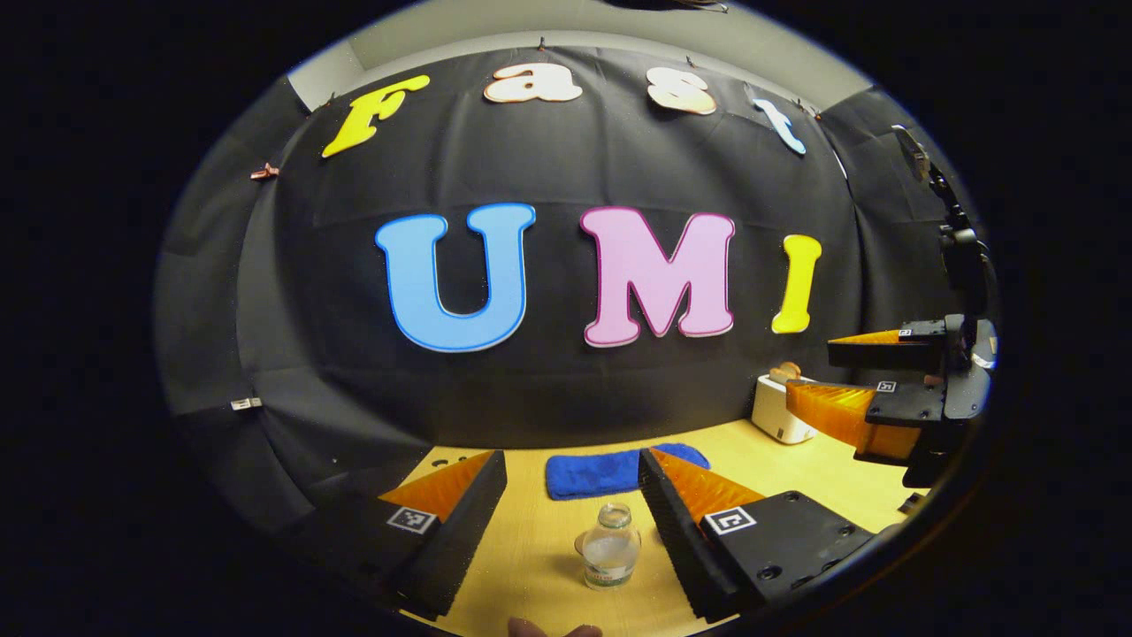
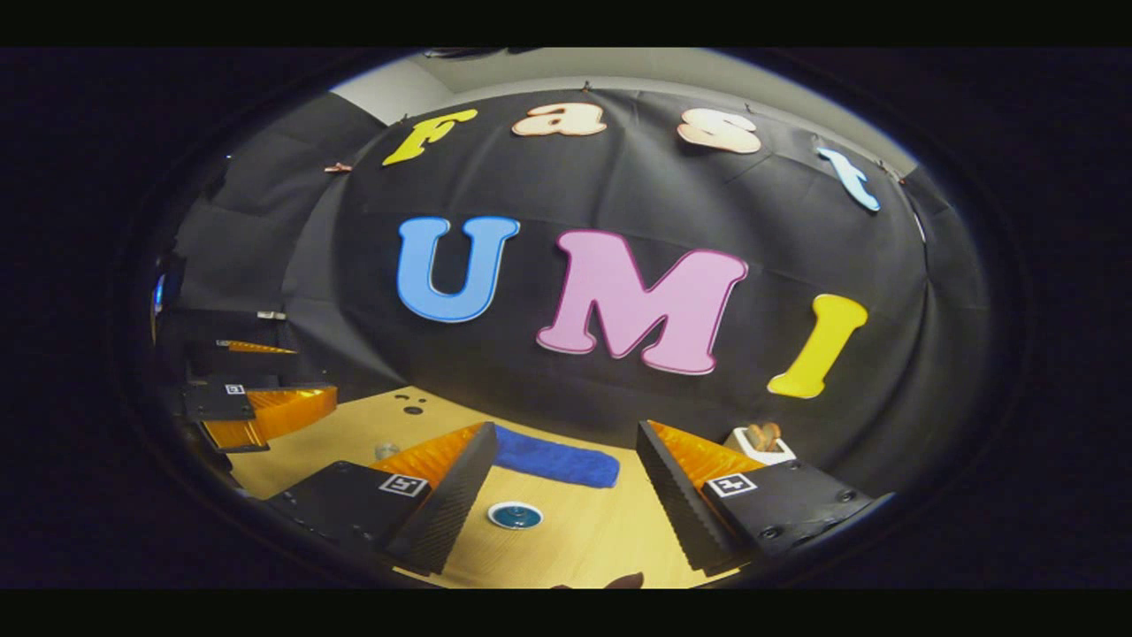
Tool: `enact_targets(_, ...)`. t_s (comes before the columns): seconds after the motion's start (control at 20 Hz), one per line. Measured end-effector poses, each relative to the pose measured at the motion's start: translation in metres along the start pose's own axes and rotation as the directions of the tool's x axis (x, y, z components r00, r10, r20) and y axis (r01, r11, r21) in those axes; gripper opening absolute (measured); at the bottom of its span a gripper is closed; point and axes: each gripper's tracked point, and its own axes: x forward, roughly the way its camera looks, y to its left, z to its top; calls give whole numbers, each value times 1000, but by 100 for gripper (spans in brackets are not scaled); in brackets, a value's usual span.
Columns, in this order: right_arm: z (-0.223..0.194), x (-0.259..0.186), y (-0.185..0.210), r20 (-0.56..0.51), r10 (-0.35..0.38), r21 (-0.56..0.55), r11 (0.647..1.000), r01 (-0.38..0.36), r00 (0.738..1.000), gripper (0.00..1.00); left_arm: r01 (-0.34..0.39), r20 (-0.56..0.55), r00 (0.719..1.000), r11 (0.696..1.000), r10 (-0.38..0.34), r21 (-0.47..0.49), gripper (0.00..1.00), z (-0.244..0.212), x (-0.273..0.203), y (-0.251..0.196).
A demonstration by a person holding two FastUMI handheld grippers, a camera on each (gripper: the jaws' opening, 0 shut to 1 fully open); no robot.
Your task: Open the teacup lid with one hand, grasp the water bottle and pour water into the teacup with the other hand; after pouring, place the water bottle on the coaster and then close the teacup lid.
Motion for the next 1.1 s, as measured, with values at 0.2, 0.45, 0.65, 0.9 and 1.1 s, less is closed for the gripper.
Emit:
enact_targets(0.2,-58,18,12,-49,37,19,999,-36,998,98,17,-35,999,1000,-17,26,93,-49,11,-13)
enact_targets(0.45,-133,44,20,-92,52,50,998,-48,994,98,32,-111,993,999,-30,11,93,-124,28,-27)
enact_targets(0.65,-172,63,19,-106,44,63,997,-38,993,98,55,-163,985,998,-57,-17,93,-176,46,-39)
enact_targets(0.9,-217,85,28,-165,59,47,998,-52,985,96,72,-187,980,997,-71,1,93,-217,67,-48)
enact_targets(1.1,-234,101,43,-197,103,61,994,-92,975,89,85,-193,977,996,-85,-7,93,-229,80,-52)
